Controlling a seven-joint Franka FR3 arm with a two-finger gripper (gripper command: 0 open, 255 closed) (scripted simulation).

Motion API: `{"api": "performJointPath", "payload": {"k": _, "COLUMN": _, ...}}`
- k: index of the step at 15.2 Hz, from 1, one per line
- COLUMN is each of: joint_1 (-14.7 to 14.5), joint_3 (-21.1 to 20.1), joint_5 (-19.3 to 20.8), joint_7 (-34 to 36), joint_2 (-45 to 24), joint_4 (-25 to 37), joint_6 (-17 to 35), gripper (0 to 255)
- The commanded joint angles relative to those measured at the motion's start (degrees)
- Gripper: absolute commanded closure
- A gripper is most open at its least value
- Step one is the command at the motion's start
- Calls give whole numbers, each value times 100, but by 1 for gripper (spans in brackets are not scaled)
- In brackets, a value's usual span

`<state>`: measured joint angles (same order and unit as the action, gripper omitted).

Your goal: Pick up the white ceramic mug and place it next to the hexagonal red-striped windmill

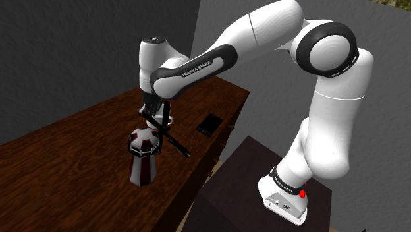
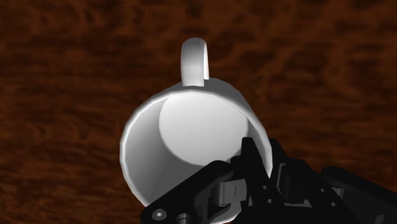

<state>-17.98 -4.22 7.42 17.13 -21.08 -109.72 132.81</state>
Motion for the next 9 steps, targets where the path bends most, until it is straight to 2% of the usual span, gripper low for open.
{"api": "performJointPath", "payload": {"k": 1, "joint_1": -2, "joint_3": 0, "joint_5": 2, "joint_7": 3, "joint_2": -5, "joint_4": 0, "joint_6": 8, "gripper": 255}}
{"api": "performJointPath", "payload": {"k": 5, "joint_1": -2, "joint_3": 0, "joint_5": 2, "joint_7": 3, "joint_2": -5, "joint_4": 0, "joint_6": 8, "gripper": 255}}
{"api": "performJointPath", "payload": {"k": 6, "joint_1": -2, "joint_3": 0, "joint_5": 2, "joint_7": 4, "joint_2": -5, "joint_4": 0, "joint_6": 8, "gripper": 0}}
{"api": "performJointPath", "payload": {"k": 9, "joint_1": -2, "joint_3": 0, "joint_5": 2, "joint_7": 4, "joint_2": -5, "joint_4": 0, "joint_6": 8, "gripper": 0}}
